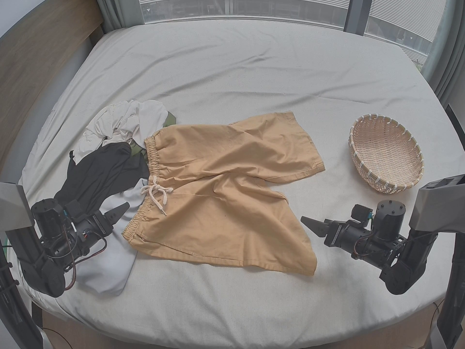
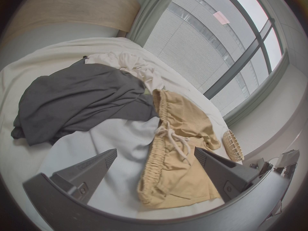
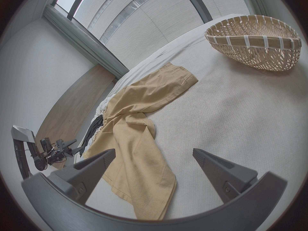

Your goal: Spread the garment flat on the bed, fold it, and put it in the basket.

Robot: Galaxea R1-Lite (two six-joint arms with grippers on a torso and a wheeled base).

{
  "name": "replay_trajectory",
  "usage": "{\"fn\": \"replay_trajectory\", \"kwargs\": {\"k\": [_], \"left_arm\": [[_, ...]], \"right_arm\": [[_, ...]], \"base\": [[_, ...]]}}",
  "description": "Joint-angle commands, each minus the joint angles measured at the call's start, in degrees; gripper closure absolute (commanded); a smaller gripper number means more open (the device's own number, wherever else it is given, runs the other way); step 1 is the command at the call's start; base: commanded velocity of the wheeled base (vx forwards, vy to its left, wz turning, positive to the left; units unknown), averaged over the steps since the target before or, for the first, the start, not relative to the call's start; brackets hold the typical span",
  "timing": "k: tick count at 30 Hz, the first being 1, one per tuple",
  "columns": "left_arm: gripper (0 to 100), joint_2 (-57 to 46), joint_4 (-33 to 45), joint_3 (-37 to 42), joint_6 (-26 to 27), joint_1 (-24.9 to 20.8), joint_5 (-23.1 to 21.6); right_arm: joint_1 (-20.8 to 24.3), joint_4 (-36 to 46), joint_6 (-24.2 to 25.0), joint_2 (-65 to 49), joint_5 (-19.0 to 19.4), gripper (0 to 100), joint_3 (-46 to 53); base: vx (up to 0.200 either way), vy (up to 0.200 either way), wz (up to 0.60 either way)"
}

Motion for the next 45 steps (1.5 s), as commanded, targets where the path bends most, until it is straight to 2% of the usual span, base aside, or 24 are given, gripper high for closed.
{"fn": "replay_trajectory", "kwargs": {"k": [1, 7, 12, 14, 17, 19, 31, 34, 35, 42, 45], "left_arm": [[0, -1.91, -0.10, -2.28, -0.03, -5.69, 0.20], [0, -0.95, -0.01, -6.59, -0.03, -11.50, 0.38], [0, 0.28, -0.01, -8.35, -0.03, -14.40, 1.08], [0, 0.72, -0.01, -8.96, -0.12, -15.71, 1.08], [0, 2.22, -0.10, -9.93, 0.24, -16.94, 1.17], [0, 2.92, -0.10, -10.46, 0.24, -17.56, 1.08], [0, 4.15, -0.10, -10.81, 0.41, -19.84, 2.40], [0, 4.15, -0.10, -10.72, 0.59, -19.93, 2.49], [0, 4.24, -0.10, -10.55, 0.67, -20.02, 2.49], [0, 4.24, -0.10, -10.37, 0.76, -20.11, 3.28], [0, 4.33, -0.10, -10.28, 0.76, -20.02, 3.37]], "right_arm": [[0.21, -0.06, -0.01, 0.93, -0.07, 0, 0.21], [0.12, -0.06, -0.01, 1.37, -0.07, 0, 0.56], [0.21, 0.03, 0.43, 1.90, -0.07, 0, 0.65], [0.21, 0.03, 3.07, 2.43, -0.16, 0, 0.30], [1.35, 0.03, 11.59, 2.34, -0.16, 0, -0.32], [2.05, 0.03, 15.37, 2.43, -0.16, 0, -0.58], [3.46, 0.12, 16.87, 5.77, -0.16, 0, 0.03], [4.52, 0.12, 20.47, 5.59, 0.02, 0, -0.32], [5.31, 0.03, 23.63, 5.33, 0.28, 0, -1.02], [7.33, 0.12, 29.87, 4.80, 0.54, 0, -4.36], [7.42, 0.03, 34.71, 3.22, 2.48, 0, -4.45]], "base": [[0.000, 0.000, 0.00], [0.000, 0.000, 0.00], [0.000, 0.000, 0.00], [0.000, 0.000, 0.00], [0.000, 0.000, 0.00], [0.000, 0.000, 0.00], [0.000, 0.000, 0.00], [0.000, 0.000, 0.00], [0.000, 0.000, 0.00], [0.000, 0.000, 0.00], [0.000, 0.000, 0.00]]}}
